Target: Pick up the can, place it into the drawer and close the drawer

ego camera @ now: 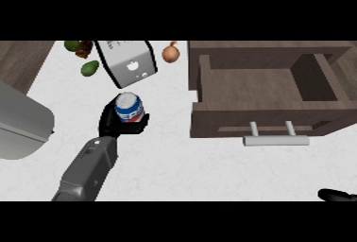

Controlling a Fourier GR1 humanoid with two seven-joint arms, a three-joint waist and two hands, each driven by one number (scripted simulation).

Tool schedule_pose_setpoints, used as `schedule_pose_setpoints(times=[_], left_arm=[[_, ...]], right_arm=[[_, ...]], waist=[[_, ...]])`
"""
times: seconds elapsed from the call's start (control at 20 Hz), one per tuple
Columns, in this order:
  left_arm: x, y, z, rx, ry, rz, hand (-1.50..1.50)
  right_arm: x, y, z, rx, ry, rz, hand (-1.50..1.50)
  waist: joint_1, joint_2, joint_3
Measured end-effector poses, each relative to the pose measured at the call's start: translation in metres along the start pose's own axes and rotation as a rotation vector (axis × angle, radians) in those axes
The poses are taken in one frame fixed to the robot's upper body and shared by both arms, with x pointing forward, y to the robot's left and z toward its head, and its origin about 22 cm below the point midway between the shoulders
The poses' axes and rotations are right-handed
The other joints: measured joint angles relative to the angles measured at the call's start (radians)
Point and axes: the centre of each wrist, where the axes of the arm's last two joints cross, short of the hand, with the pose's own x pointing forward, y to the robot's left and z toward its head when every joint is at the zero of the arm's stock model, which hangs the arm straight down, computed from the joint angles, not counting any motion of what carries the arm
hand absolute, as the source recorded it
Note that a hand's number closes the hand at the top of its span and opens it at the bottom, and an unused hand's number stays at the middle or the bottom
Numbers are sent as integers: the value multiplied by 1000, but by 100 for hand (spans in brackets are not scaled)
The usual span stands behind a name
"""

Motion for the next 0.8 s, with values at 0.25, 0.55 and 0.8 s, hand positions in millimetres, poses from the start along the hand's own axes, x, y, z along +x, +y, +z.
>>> schedule_pose_setpoints(times=[0.25, 0.55, 0.8], left_arm=[[24, -26, -21, -59, -8, -5, 150], [76, -69, -53, -126, -53, -48, 150], [127, -103, -66, -166, -66, -48, 150]], right_arm=[[3, -7, 2, -11, -6, 19, -150], [6, -12, 1, -18, -5, 26, -150], [7, -10, 5, -24, -4, 32, -150]], waist=[[7, -4, 1], [9, -7, 1], [11, -9, 1]])
